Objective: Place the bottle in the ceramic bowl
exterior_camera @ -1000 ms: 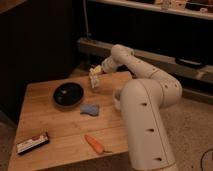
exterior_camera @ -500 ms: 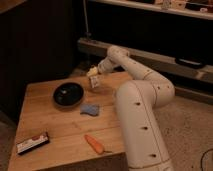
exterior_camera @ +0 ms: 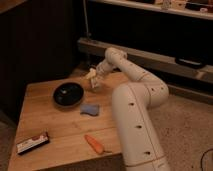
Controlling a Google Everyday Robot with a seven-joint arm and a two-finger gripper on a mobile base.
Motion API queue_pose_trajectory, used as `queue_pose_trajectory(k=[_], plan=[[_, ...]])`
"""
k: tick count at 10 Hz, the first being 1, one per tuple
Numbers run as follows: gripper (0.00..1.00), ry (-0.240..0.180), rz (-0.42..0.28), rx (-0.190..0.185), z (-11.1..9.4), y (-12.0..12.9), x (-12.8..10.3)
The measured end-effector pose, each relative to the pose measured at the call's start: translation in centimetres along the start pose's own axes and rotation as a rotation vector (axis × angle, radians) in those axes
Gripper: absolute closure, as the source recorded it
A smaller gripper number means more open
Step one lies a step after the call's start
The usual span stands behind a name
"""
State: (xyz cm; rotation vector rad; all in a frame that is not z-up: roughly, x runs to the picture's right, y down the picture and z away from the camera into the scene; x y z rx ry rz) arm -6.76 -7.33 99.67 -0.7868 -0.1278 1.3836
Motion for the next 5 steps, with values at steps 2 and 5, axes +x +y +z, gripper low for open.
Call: queue_pose_trajectory(k=[2, 5], plan=[[0.2, 0.015, 0.005, 0.002, 0.6, -0.1, 0.4], [0.2, 0.042, 0.01, 0.013, 1.3, -0.3, 0.8]])
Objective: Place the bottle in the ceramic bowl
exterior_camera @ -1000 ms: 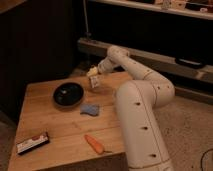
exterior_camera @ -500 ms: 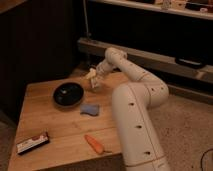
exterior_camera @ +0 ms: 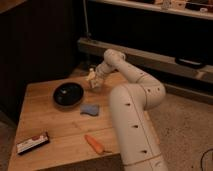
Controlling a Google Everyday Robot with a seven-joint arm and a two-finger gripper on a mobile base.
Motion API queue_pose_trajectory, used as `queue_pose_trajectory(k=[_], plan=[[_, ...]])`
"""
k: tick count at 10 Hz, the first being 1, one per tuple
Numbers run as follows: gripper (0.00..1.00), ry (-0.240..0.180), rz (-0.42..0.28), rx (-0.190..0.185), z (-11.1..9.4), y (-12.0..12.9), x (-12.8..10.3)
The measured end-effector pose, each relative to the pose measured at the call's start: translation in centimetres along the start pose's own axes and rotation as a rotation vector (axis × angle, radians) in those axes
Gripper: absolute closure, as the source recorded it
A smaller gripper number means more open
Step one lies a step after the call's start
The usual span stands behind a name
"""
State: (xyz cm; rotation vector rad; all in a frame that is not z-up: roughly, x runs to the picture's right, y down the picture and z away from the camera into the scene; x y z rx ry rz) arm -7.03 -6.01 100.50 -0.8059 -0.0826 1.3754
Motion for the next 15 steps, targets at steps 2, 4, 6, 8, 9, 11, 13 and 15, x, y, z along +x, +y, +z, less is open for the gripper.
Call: queue_pose_trajectory(k=[2, 4, 6, 8, 9, 11, 13, 15], plan=[[0.2, 0.018, 0.004, 0.001, 0.4, -0.1, 0.2], [0.2, 0.034, 0.005, 0.002, 0.9, -0.1, 0.5], [0.25, 0.047, 0.005, 0.006, 1.2, -0.2, 0.7], [0.44, 0.054, 0.007, 0.011, 1.2, -0.4, 0.9], [0.54, 0.056, 0.006, 0.013, 1.2, -0.4, 1.0], [0.62, 0.064, 0.006, 0.024, 1.2, -0.5, 1.0], [0.62, 0.076, 0.007, 0.036, 1.3, -0.6, 1.0], [0.62, 0.104, 0.007, 0.051, 1.5, -0.9, 1.3]])
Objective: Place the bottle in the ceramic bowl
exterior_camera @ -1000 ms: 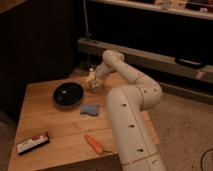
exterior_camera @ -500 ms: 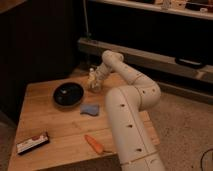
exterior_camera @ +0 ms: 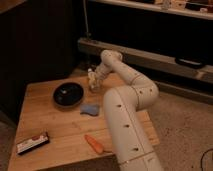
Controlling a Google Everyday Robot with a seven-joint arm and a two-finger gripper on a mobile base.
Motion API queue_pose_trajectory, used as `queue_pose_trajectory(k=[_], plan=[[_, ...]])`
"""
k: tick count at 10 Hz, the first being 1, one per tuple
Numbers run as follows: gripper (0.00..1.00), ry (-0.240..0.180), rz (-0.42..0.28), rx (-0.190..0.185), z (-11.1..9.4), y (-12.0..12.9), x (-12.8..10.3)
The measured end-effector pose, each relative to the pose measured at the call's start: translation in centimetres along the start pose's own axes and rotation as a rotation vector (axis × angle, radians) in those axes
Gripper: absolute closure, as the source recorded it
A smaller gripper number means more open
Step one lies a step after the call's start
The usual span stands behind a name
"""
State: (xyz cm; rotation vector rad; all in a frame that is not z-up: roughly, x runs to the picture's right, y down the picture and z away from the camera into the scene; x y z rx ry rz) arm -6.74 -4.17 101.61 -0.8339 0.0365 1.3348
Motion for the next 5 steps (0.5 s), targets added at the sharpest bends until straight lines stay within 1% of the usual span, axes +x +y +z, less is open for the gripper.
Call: queue_pose_trajectory(k=[2, 3, 4, 5], plan=[[0.62, 0.001, -0.003, -0.004, -0.4, 0.3, 0.0], [0.62, -0.008, -0.003, -0.012, -0.8, 0.2, 0.0], [0.62, -0.035, 0.001, -0.033, -1.9, 0.3, -0.2], [0.62, -0.071, 0.008, -0.068, -3.3, 0.2, -0.3]])
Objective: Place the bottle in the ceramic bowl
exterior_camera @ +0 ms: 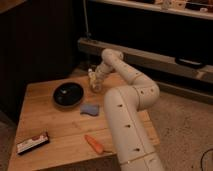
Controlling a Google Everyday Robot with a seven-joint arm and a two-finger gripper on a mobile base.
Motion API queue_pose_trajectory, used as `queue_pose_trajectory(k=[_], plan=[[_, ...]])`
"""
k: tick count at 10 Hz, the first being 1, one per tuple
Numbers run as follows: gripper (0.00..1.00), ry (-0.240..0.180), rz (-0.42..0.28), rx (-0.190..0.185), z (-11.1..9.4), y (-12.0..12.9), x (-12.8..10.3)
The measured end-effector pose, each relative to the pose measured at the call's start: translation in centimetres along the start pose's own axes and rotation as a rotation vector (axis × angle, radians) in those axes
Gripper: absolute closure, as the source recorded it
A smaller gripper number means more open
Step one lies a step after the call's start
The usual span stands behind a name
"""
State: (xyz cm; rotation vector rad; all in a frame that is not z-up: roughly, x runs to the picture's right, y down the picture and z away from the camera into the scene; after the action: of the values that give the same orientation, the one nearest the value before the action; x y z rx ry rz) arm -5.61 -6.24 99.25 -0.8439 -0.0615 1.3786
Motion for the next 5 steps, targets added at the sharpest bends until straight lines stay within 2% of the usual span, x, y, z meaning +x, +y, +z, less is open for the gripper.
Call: queue_pose_trajectory(k=[3, 5], plan=[[0.62, -0.089, -0.011, -0.085, -3.8, 0.7, -0.2], [0.62, -0.117, -0.058, -0.13, -5.0, 2.4, -0.2]])
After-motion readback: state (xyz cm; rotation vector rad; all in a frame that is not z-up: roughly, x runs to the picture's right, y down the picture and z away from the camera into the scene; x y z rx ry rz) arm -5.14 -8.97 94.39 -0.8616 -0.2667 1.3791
